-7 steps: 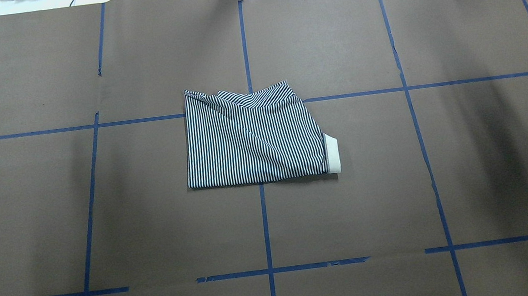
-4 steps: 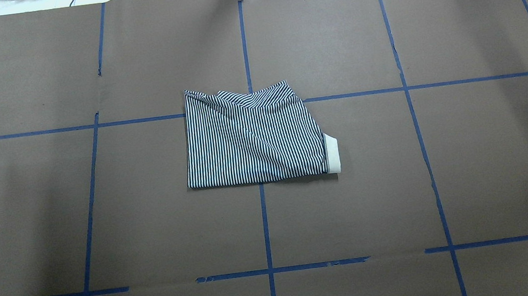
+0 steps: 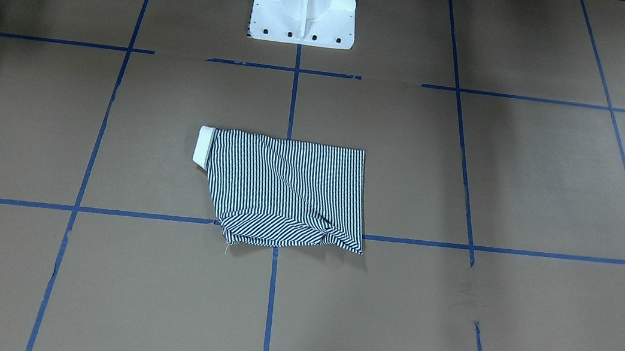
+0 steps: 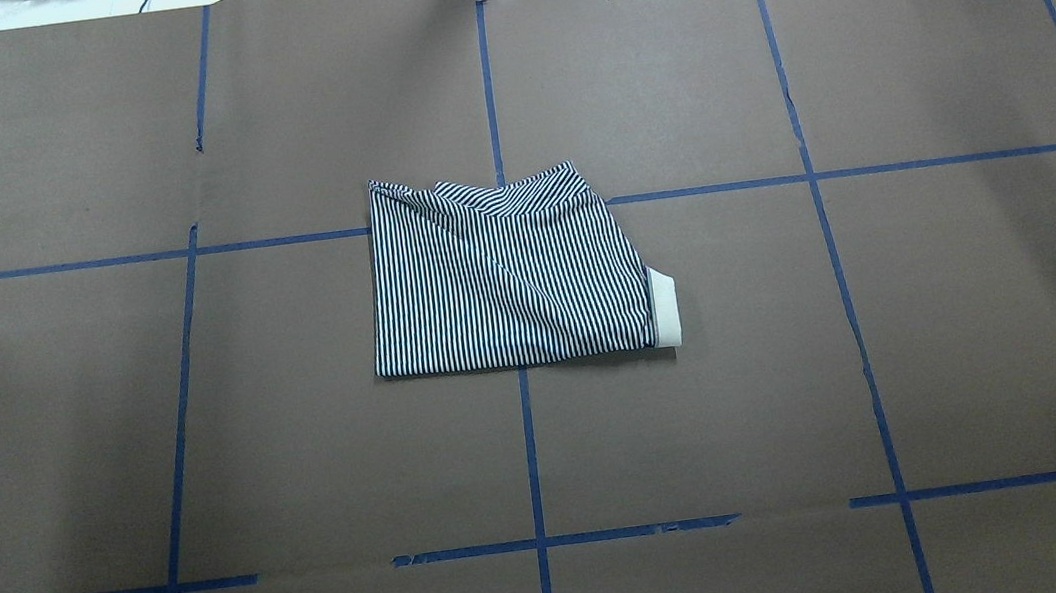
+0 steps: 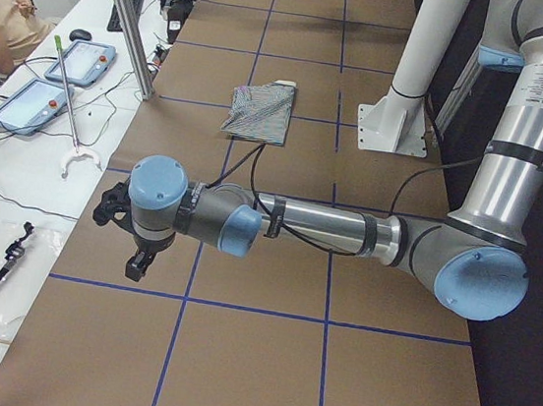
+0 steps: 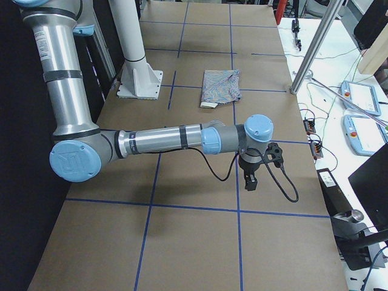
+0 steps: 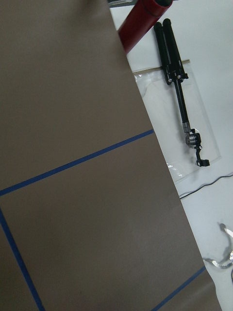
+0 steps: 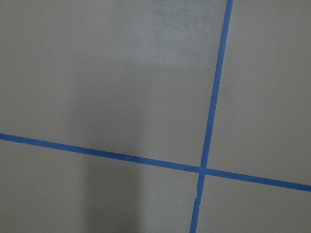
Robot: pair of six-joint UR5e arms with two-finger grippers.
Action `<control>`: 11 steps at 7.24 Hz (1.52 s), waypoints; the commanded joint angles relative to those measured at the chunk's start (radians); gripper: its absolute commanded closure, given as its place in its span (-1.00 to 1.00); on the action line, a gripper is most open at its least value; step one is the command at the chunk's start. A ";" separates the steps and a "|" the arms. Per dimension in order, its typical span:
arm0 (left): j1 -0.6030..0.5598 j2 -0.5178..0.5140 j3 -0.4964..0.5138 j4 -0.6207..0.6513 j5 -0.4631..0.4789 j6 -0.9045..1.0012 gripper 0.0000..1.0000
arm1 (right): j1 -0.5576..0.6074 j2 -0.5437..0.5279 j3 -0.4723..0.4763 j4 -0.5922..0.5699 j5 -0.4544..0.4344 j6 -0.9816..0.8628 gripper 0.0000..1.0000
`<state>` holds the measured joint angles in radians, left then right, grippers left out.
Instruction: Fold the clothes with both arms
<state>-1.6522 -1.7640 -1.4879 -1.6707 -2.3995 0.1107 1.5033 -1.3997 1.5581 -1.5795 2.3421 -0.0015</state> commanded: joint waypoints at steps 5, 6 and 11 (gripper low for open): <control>0.063 0.210 -0.238 0.071 0.115 0.007 -1.00 | -0.015 0.001 0.008 -0.036 0.014 0.011 -1.00; 0.065 0.210 -0.215 0.074 0.111 0.009 -1.00 | -0.032 -0.007 0.023 -0.036 0.032 0.009 -1.00; 0.101 0.221 -0.187 0.103 0.066 0.009 -1.00 | -0.038 -0.022 -0.013 -0.036 0.017 0.009 -1.00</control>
<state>-1.5556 -1.5445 -1.6752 -1.5720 -2.3273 0.1202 1.4654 -1.4174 1.5442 -1.6148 2.3546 0.0054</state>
